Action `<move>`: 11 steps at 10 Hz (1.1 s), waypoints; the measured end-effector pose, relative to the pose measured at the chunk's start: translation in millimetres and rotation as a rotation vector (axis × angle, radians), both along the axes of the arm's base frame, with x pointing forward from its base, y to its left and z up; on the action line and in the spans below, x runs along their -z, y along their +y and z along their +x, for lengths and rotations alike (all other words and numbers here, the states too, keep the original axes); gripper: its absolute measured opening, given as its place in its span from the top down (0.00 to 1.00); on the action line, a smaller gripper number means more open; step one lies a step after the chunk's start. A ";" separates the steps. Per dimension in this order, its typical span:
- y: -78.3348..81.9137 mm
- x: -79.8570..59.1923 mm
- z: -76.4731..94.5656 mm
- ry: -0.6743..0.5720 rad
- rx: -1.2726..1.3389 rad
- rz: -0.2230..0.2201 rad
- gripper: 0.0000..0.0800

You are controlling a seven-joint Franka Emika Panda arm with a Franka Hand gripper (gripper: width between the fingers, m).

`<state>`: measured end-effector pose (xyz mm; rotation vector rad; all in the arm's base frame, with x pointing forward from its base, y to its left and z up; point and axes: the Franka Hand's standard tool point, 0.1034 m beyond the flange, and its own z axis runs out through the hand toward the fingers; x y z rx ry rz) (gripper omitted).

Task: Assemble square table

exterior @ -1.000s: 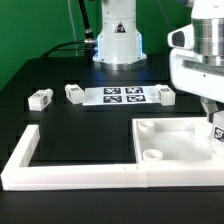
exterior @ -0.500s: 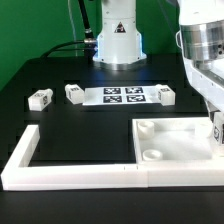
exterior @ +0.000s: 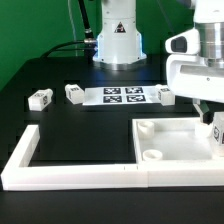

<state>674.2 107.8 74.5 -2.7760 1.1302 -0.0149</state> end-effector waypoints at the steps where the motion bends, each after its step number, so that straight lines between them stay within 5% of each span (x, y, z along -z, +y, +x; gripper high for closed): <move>1: -1.3 0.2 0.9 -0.022 -0.124 -0.012 0.19; 3: -7.3 0.9 6.0 -0.081 -0.639 -0.098 0.19; 4: -6.5 1.7 7.7 -0.092 -0.714 -0.096 0.19; 5: -6.5 1.7 7.7 -0.087 -0.656 -0.093 0.19; 6: -7.0 1.7 7.8 -0.086 -0.656 -0.094 0.30; 7: -7.1 1.7 7.8 -0.086 -0.652 -0.093 0.53; 8: -6.6 1.6 7.8 -0.077 -0.549 -0.083 0.64; 11: -8.5 2.5 8.0 -0.049 -0.261 -0.070 0.64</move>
Offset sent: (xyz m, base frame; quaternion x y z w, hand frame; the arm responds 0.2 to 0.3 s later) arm 0.0177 0.0205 -0.0024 0.0264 -0.0436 -0.5345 0.8437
